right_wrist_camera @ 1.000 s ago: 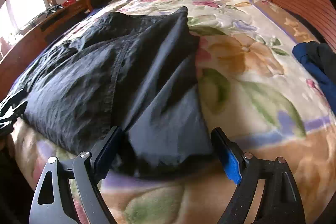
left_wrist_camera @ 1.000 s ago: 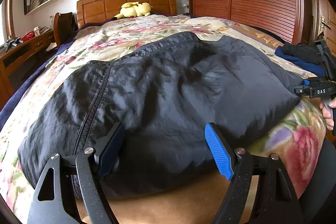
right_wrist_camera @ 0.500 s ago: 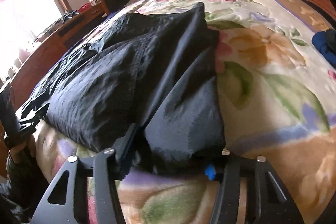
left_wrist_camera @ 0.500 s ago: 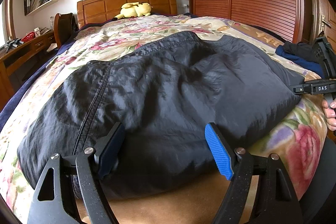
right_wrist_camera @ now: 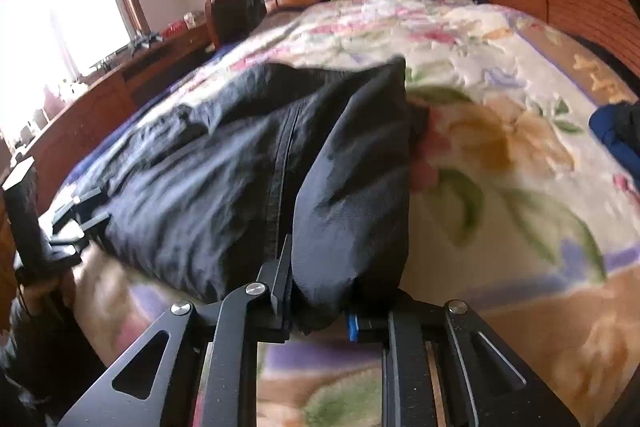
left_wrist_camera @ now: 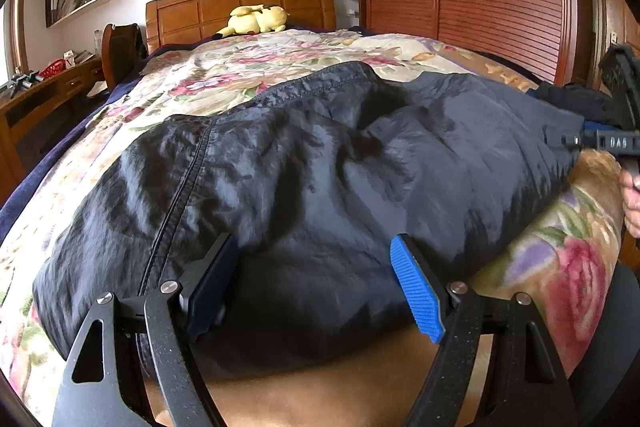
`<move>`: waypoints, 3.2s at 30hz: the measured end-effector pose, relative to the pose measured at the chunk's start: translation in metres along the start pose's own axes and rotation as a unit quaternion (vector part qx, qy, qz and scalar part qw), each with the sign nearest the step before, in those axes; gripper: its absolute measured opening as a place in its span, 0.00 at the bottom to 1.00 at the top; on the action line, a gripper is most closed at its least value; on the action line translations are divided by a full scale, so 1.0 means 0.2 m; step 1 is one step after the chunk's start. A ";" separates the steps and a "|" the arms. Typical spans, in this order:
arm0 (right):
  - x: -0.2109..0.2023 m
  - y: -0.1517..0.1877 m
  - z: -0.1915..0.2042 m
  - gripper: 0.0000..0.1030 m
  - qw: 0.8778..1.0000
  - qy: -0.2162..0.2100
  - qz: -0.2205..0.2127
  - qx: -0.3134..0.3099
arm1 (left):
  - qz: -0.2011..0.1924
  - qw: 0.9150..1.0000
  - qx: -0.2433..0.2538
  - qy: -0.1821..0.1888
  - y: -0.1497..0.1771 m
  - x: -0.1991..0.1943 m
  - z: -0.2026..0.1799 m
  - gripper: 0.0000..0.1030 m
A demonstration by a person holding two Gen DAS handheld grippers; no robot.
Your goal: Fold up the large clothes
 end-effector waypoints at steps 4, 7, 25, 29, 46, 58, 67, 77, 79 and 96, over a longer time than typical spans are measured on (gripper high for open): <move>-0.07 -0.12 0.09 0.16 0.999 -0.002 -0.033 -0.014 | -0.005 1.000 -0.003 0.009 0.00 -0.05 0.01 0.77; -0.09 -0.22 0.19 0.15 0.998 -0.006 -0.052 -0.029 | -0.017 1.000 -0.009 0.009 -0.01 -0.12 0.04 0.77; 0.12 -0.62 0.91 0.14 0.978 -0.106 -0.114 -0.138 | -0.070 0.989 -0.082 -0.104 -0.03 -0.55 0.64 0.77; 0.20 -0.65 1.15 0.13 0.967 -0.137 -0.111 -0.183 | -0.074 0.983 -0.104 -0.128 0.02 -0.62 0.76 0.77; 0.85 -0.29 1.78 0.22 0.932 -0.243 0.058 -0.262 | -0.077 0.965 -0.163 -0.192 0.25 -0.86 1.10 0.77; 0.48 -0.53 1.56 0.73 0.954 -0.172 -0.039 -0.242 | -0.108 0.970 -0.140 -0.164 0.09 -0.86 0.98 0.77; 0.79 -0.59 1.27 0.74 0.977 -0.075 -0.016 -0.200 | -0.106 0.983 -0.093 -0.121 -0.19 -0.68 0.80 0.77; 0.94 -0.68 1.15 0.74 0.982 -0.038 0.016 -0.187 | -0.017 0.986 -0.126 -0.106 0.10 -0.42 0.79 0.77; 1.01 -0.70 1.11 0.74 0.982 -0.031 0.027 -0.183 | -0.007 0.985 -0.138 -0.100 0.14 -0.39 0.79 0.77; 1.42 -0.75 1.09 0.93 0.985 -0.070 0.089 -0.132 | 0.018 0.983 -0.151 -0.101 0.21 -0.34 0.71 0.77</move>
Point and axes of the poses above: each gripper's, at about its wrist camera, not at the fingertips, and x roughly the way its jaws point, z to its left, y to its underside, the point moved 5 cm from there along x, roughly the way its jaws point, and after that the axes turned 2 degrees about -x, right-handed, at the moved point
